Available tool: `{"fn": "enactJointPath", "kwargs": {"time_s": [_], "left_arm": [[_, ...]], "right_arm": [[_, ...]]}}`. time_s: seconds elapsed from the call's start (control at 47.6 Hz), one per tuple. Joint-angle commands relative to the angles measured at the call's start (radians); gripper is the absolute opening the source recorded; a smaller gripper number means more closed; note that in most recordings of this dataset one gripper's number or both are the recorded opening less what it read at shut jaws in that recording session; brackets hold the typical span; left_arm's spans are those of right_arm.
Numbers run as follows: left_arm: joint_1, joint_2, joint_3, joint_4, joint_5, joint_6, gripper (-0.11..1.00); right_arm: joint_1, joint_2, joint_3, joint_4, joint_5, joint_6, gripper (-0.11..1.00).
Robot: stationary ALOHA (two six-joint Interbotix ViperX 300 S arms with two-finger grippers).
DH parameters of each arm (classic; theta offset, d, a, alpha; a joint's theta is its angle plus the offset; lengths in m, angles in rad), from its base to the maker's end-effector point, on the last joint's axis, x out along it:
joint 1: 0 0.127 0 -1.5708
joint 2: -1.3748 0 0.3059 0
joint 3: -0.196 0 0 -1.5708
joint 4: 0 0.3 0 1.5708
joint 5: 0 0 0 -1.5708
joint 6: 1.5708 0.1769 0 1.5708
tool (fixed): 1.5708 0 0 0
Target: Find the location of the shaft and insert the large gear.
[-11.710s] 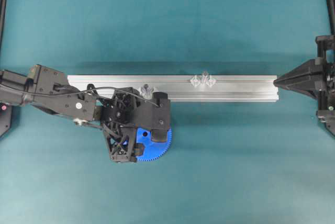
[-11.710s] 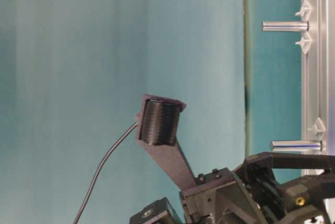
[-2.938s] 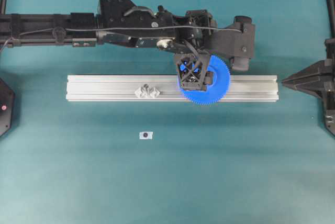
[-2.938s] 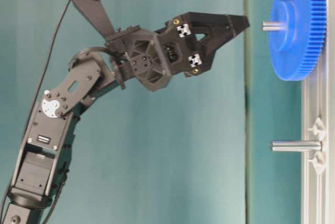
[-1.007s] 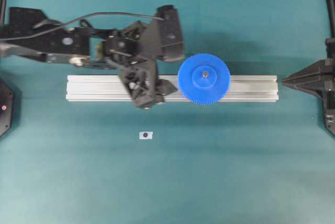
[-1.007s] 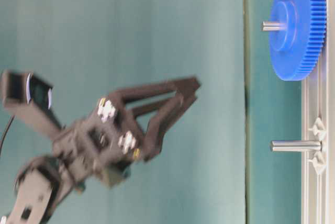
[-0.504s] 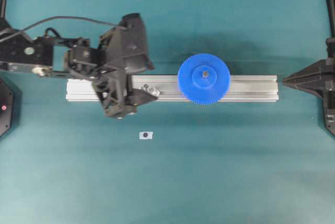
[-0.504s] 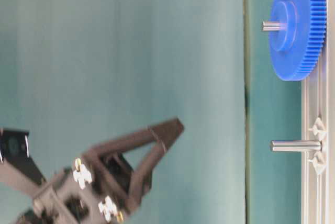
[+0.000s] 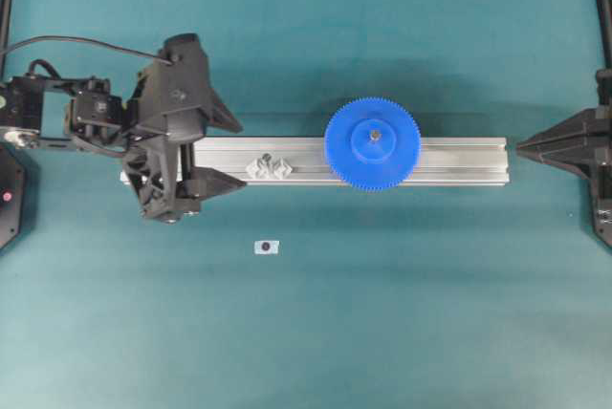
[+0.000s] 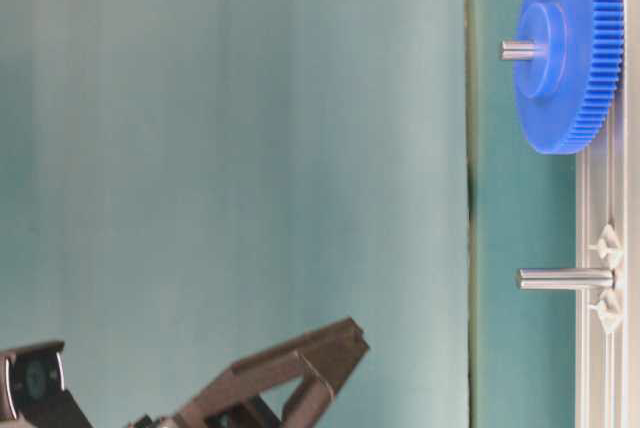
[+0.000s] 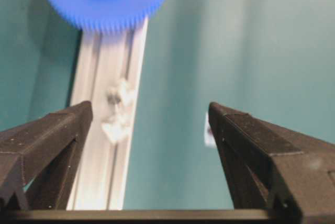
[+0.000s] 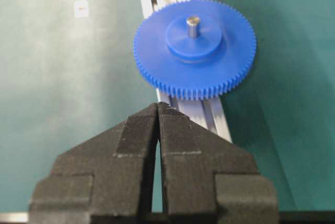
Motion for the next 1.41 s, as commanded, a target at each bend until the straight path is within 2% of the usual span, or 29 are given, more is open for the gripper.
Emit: {"fn": "enactJointPath", "kwargs": {"time_s": [0.0,0.42,0.714,1.385], "left_arm": [[-0.005,-0.023,-0.003,0.003,-0.017,0.009,0.87],[-0.006,-0.035,0.021,0.003,-0.123,0.097,0.87],[-0.006,-0.038,0.04,0.003,-0.187,0.097,0.87],[-0.006,-0.035,0.04,0.003,-0.187,0.097,0.87]], "right_arm": [[-0.003,0.008,-0.009,-0.002,-0.005,0.009,0.06],[-0.003,0.006,-0.009,-0.002,-0.006,0.009,0.06],[-0.003,0.006,-0.009,0.0,-0.009,0.009,0.06],[-0.003,0.008,-0.008,-0.002,-0.009,0.009,0.06]]}}
